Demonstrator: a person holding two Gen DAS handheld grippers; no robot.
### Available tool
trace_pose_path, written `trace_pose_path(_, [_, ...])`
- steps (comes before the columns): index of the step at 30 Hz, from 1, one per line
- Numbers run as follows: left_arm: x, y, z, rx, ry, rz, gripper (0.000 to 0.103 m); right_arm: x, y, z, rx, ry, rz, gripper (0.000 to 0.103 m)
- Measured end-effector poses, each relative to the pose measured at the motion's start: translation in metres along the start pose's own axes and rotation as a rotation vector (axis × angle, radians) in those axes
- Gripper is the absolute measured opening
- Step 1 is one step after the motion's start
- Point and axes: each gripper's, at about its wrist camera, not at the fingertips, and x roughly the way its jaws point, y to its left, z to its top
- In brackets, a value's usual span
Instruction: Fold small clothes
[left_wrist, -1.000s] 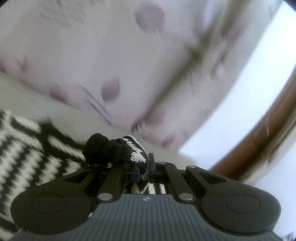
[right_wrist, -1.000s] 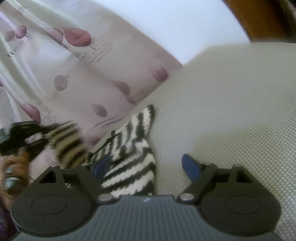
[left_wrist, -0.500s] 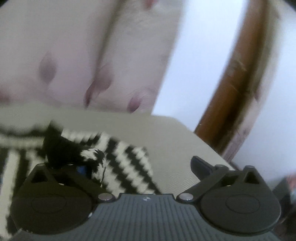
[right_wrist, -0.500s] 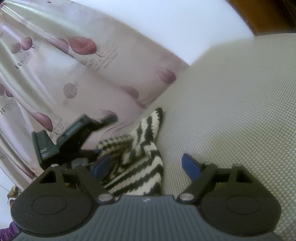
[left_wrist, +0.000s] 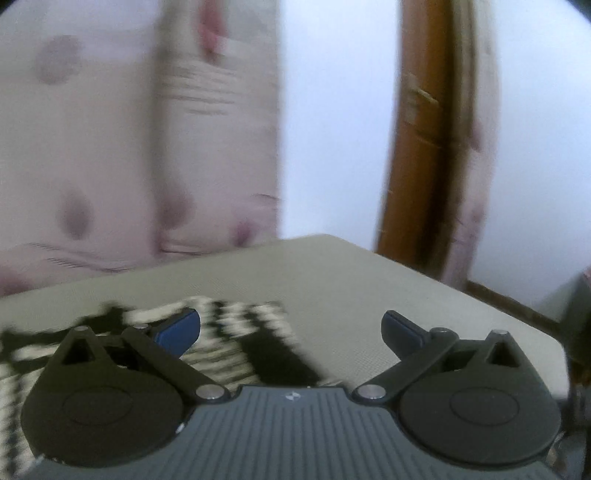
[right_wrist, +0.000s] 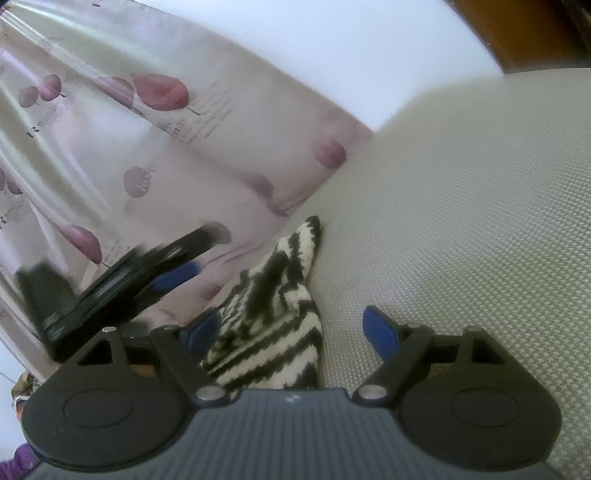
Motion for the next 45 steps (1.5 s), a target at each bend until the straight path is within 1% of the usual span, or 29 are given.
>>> trace_pose_path(2, [-0.029, 0.028, -0.01, -0.027, -0.003, 0.072, 0.103, 0.003, 0.008, 0.011, -0.022, 0.009, 0.015, 0.085])
trace_pose_path(4, [-0.054, 0.065, -0.023, -0.082, 0.0, 0.147, 0.103, 0.009, 0.026, 0.028, -0.108, -0.004, 0.024, 0.085])
trace_pose_path(6, [-0.073, 0.104, -0.035, -0.16, 0.011, 0.225, 0.103, 0.028, 0.046, 0.045, -0.217, 0.011, 0.037, 0.085])
trace_pose_path(8, [-0.092, 0.147, -0.047, -0.262, 0.013, 0.329, 0.102, 0.061, 0.059, 0.06, -0.3, 0.051, 0.042, 0.085])
trace_pose_path(10, [-0.107, 0.182, -0.057, -0.38, -0.009, 0.412, 0.102, 0.1, 0.065, 0.068, -0.339, 0.108, 0.018, 0.084])
trace_pose_path(12, [-0.117, 0.211, -0.068, -0.487, -0.022, 0.466, 0.102, 0.135, 0.068, 0.07, -0.385, 0.158, -0.009, 0.084])
trace_pose_path(14, [-0.123, 0.227, -0.083, -0.563, -0.029, 0.51, 0.102, 0.163, 0.07, 0.066, -0.425, 0.213, -0.023, 0.084])
trace_pose_path(15, [-0.123, 0.231, -0.09, -0.593, -0.028, 0.521, 0.101, 0.176, 0.071, 0.061, -0.453, 0.247, -0.028, 0.075])
trace_pose_path(16, [-0.124, 0.236, -0.095, -0.65, -0.032, 0.509, 0.1, 0.187, 0.071, 0.057, -0.474, 0.277, -0.052, 0.05])
trace_pose_path(17, [-0.127, 0.24, -0.097, -0.691, -0.061, 0.501, 0.101, 0.198, 0.07, 0.052, -0.486, 0.305, -0.082, 0.033])
trace_pose_path(18, [-0.13, 0.242, -0.098, -0.698, -0.088, 0.526, 0.102, 0.202, 0.071, 0.049, -0.489, 0.304, -0.09, 0.025])
trace_pose_path(19, [-0.133, 0.241, -0.097, -0.698, -0.103, 0.561, 0.102, 0.202, 0.077, 0.048, -0.504, 0.297, -0.068, 0.013])
trace_pose_path(20, [-0.134, 0.241, -0.097, -0.699, -0.112, 0.563, 0.102, 0.203, 0.084, 0.047, -0.519, 0.292, -0.044, 0.013])
trace_pose_path(21, [-0.135, 0.241, -0.097, -0.695, -0.12, 0.565, 0.102, 0.201, 0.094, 0.048, -0.533, 0.267, -0.023, 0.013])
trace_pose_path(22, [-0.137, 0.239, -0.096, -0.682, -0.129, 0.583, 0.102, 0.199, 0.102, 0.05, -0.534, 0.243, 0.0, 0.012])
trace_pose_path(24, [-0.141, 0.233, -0.094, -0.641, -0.143, 0.614, 0.102, 0.189, 0.121, 0.059, -0.515, 0.152, 0.094, 0.011])
trace_pose_path(26, [-0.14, 0.226, -0.092, -0.609, -0.144, 0.626, 0.103, 0.181, 0.129, 0.068, -0.49, 0.069, 0.123, 0.011])
trace_pose_path(27, [-0.139, 0.226, -0.092, -0.597, -0.139, 0.631, 0.103, 0.182, 0.127, 0.072, -0.482, 0.039, 0.111, 0.011])
trace_pose_path(28, [-0.137, 0.225, -0.091, -0.589, -0.132, 0.633, 0.103, 0.185, 0.119, 0.074, -0.464, 0.038, 0.076, 0.011])
trace_pose_path(30, [-0.136, 0.224, -0.091, -0.581, -0.122, 0.639, 0.103, 0.197, 0.095, 0.072, -0.394, 0.09, -0.003, 0.011])
trace_pose_path(32, [-0.133, 0.225, -0.092, -0.582, -0.116, 0.646, 0.103, 0.206, 0.075, 0.06, -0.383, 0.147, -0.084, 0.011])
trace_pose_path(33, [-0.132, 0.226, -0.093, -0.584, -0.111, 0.65, 0.103, 0.211, 0.067, 0.056, -0.366, 0.176, -0.101, 0.011])
trace_pose_path(34, [-0.13, 0.227, -0.093, -0.586, -0.106, 0.656, 0.103, 0.212, 0.058, 0.053, -0.333, 0.188, -0.107, 0.011])
trace_pose_path(36, [-0.13, 0.227, -0.093, -0.586, -0.105, 0.66, 0.103, 0.212, 0.05, 0.056, -0.278, 0.184, -0.084, 0.013])
trace_pose_path(38, [-0.13, 0.228, -0.093, -0.59, -0.099, 0.667, 0.103, 0.211, 0.05, 0.055, -0.272, 0.186, -0.084, 0.013])
trace_pose_path(41, [-0.13, 0.231, -0.095, -0.611, -0.089, 0.67, 0.103, 0.207, 0.051, 0.052, -0.296, 0.173, -0.092, 0.013])
trace_pose_path(43, [-0.129, 0.232, -0.096, -0.619, -0.079, 0.674, 0.103, 0.214, 0.054, 0.05, -0.336, 0.198, -0.151, 0.013])
trace_pose_path(45, [-0.128, 0.233, -0.096, -0.623, -0.069, 0.68, 0.103, 0.22, 0.06, 0.05, -0.37, 0.202, -0.17, 0.012])
